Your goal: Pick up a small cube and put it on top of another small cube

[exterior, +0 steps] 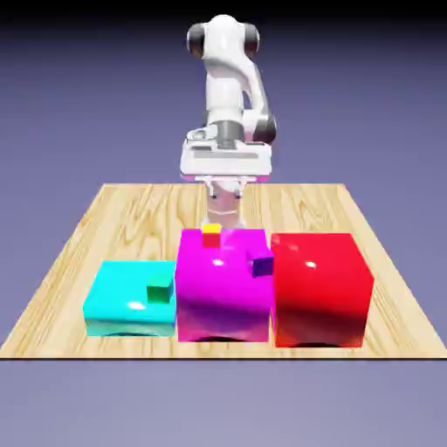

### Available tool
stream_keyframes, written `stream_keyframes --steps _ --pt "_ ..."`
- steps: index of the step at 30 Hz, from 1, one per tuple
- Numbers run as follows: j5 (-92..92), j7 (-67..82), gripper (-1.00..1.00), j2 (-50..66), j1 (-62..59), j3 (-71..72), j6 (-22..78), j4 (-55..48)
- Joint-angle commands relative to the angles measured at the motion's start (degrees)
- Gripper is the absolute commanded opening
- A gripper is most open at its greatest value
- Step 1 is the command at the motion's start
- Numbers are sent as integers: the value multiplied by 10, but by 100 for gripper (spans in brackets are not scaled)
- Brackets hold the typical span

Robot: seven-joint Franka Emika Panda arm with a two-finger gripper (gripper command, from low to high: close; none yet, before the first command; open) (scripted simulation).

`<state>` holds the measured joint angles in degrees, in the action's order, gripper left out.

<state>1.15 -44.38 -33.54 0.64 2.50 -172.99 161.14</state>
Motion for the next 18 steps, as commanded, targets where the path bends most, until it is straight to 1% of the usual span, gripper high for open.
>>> stream_keyframes --steps 1,18 --pt "10 -16 0 -7 0 21 8 1" --pt "172 -287 0 -131 -8 374 152 21"
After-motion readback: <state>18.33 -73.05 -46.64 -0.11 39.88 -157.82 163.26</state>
